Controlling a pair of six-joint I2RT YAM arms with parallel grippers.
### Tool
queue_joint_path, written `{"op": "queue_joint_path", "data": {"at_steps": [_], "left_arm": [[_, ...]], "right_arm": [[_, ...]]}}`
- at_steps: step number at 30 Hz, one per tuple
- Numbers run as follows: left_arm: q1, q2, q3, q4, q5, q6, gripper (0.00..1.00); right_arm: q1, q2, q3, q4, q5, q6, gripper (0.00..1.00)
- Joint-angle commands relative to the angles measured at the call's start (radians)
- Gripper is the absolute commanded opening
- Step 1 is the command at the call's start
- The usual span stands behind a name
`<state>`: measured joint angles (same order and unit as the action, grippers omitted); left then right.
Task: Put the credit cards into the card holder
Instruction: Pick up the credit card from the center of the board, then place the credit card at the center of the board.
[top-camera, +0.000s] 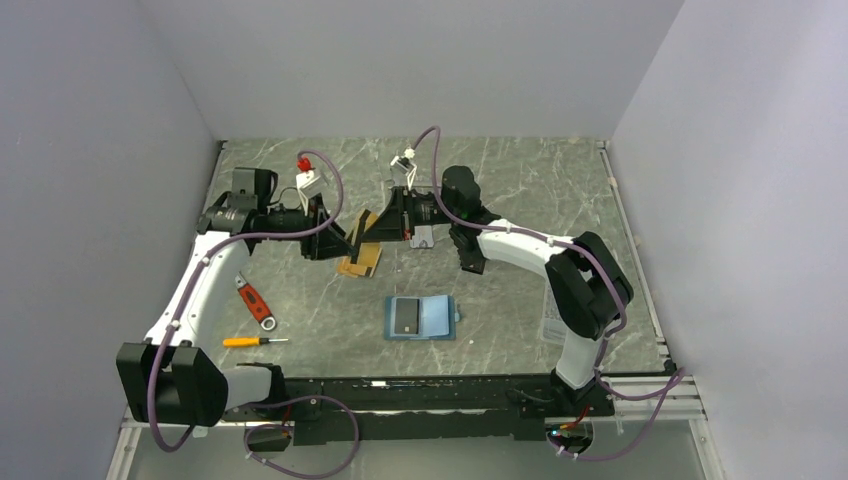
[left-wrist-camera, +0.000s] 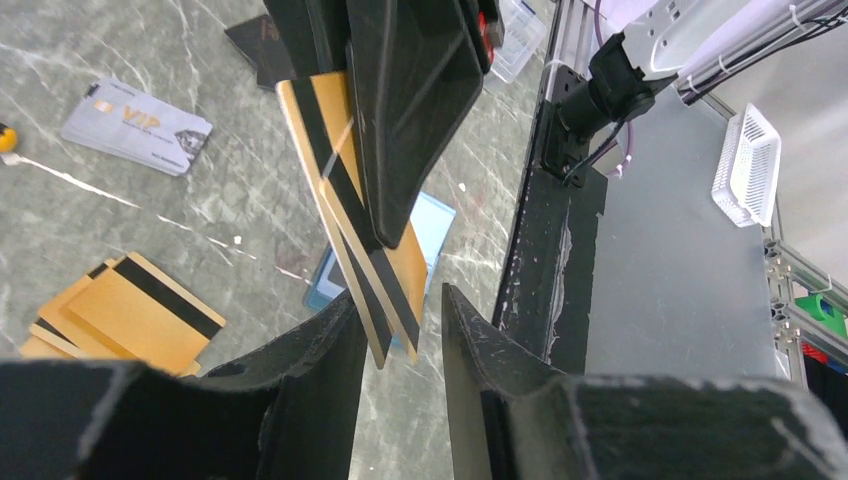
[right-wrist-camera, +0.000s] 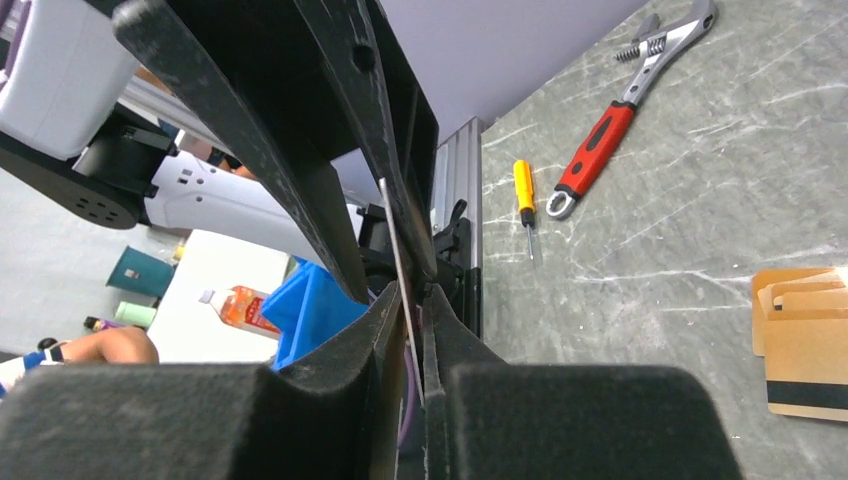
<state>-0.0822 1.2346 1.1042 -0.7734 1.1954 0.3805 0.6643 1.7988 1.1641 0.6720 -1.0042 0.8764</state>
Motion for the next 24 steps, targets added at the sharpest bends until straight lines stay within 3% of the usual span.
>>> {"op": "queue_joint_path", "data": {"at_steps": [1, 8, 12, 14, 21, 24], "left_arm": [[0.008, -0.007, 0.078, 0.003, 0.142, 0.011, 0.37], [0.009, -0.012, 0.074, -0.009, 0.139, 0.023, 0.33], [0.018, -0.012, 0.081, -0.008, 0.106, 0.029, 0.13], [0.031, -0.001, 0.094, -0.026, 0.109, 0.047, 0.08], [0.064, 0.027, 0.136, -0.091, 0.133, 0.111, 0.01], [0.075, 0.022, 0.138, -0.102, 0.148, 0.121, 0.03]], "right_arm": [[0.004, -0.028, -0.009, -0.037, 0.036, -0.063, 0.14], [0.011, -0.020, -0.003, -0.027, 0.037, -0.047, 0.15], [0.011, -0.017, -0.012, -0.004, 0.023, -0.029, 0.12], [0.011, -0.019, -0.021, 0.001, 0.012, -0.027, 0.12], [0.010, -0.032, -0.037, -0.023, -0.015, -0.044, 0.11], [0.011, -0.030, -0.041, -0.017, -0.021, -0.042, 0.11]]}}
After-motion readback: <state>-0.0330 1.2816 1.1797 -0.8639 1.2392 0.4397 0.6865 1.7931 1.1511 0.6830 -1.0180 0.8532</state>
